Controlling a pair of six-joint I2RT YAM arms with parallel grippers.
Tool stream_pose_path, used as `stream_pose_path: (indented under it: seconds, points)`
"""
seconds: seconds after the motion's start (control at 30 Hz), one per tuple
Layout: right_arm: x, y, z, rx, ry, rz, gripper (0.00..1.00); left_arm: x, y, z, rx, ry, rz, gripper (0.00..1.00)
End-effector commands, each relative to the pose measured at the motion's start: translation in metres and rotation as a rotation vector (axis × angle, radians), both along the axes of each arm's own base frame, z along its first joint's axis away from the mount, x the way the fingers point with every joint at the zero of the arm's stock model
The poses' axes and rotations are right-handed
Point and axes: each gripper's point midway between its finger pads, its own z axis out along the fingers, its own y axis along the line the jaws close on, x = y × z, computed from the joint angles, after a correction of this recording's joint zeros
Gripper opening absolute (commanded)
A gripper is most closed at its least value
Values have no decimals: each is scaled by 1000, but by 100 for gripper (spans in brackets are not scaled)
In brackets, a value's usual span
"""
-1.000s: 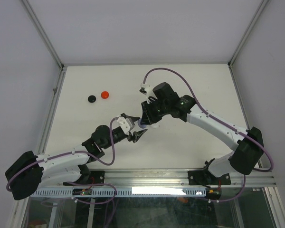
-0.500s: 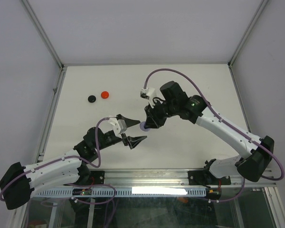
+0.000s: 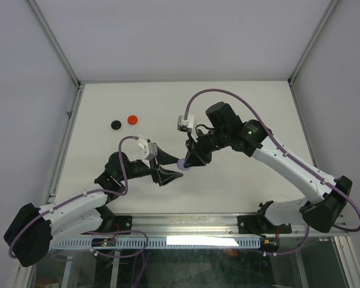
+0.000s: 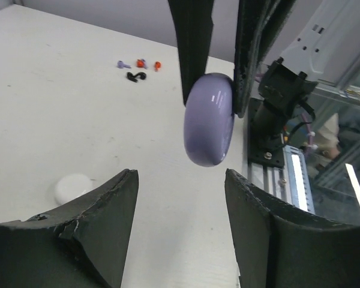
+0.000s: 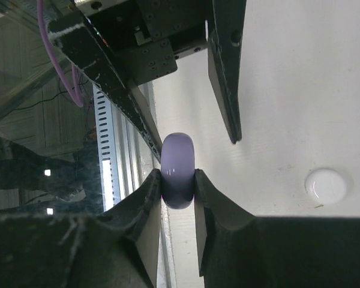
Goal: Insert the wireless bluetooth earbuds into the charging case
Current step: Adjust the charging case.
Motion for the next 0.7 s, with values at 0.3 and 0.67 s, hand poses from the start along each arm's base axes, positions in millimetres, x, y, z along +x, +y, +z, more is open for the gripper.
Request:
stream_pose_path:
  seconds: [0.3, 0.67]
  points:
    - [-3, 10, 19, 59, -69, 87, 0, -28, -11, 49, -156, -13, -202, 46]
    - [-7, 11, 25, 88, -77, 100, 0, -28, -12, 49, -173, 20, -209, 34]
